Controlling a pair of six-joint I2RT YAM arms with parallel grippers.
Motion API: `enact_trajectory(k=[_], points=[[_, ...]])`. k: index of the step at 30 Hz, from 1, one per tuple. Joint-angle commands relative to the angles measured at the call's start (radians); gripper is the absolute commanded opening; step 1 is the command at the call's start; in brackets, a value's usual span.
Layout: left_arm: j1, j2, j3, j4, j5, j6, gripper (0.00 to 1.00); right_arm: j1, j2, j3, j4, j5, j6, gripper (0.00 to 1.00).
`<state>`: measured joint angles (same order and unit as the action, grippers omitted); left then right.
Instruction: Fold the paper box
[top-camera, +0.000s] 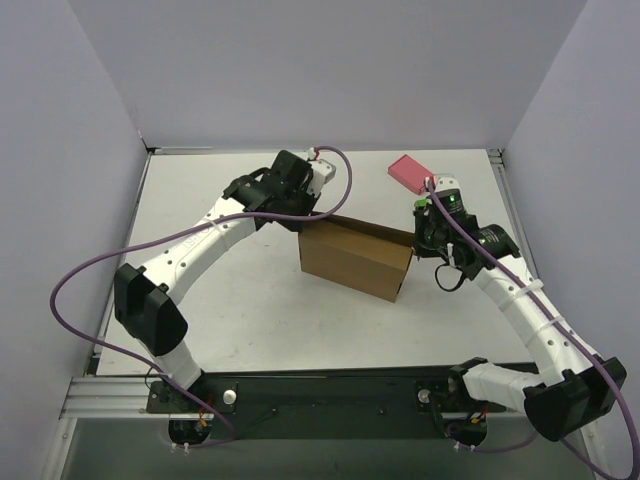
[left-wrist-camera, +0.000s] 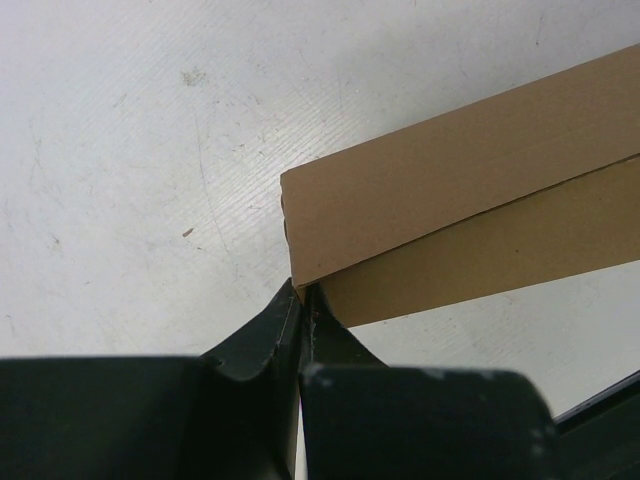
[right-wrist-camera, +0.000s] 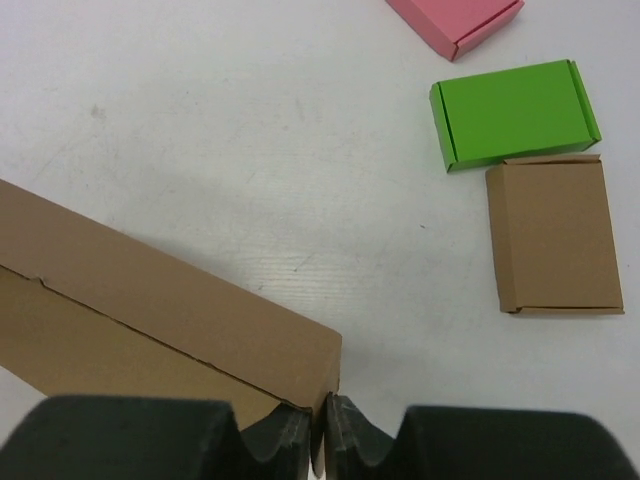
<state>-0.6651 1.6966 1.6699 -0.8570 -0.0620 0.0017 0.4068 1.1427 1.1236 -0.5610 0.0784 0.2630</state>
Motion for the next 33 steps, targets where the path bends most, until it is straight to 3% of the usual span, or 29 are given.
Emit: enact_trajectory(k=[1,6,22,33], points=[[-0.004,0.009,0.027,-0.086,0.033,0.003,0.0,0.003,0.035,0.094,-0.053,0.001,0.019,0.09],[-0.007,-0.006,-0.021,-0.053,0.033,0.003,0.0,0.001,0.084,0.172,-0.111,-0.034,0.058,0.0],[-0.079,-0.026,-0.118,0.013,-0.16,0.043,0.0,-0.174,0.175,0.231,-0.108,-0.356,0.163,0.0],[-0.079,-0.018,-0.107,0.013,-0.157,0.043,0.0,-0.181,0.172,0.217,-0.097,-0.367,0.171,0.0]])
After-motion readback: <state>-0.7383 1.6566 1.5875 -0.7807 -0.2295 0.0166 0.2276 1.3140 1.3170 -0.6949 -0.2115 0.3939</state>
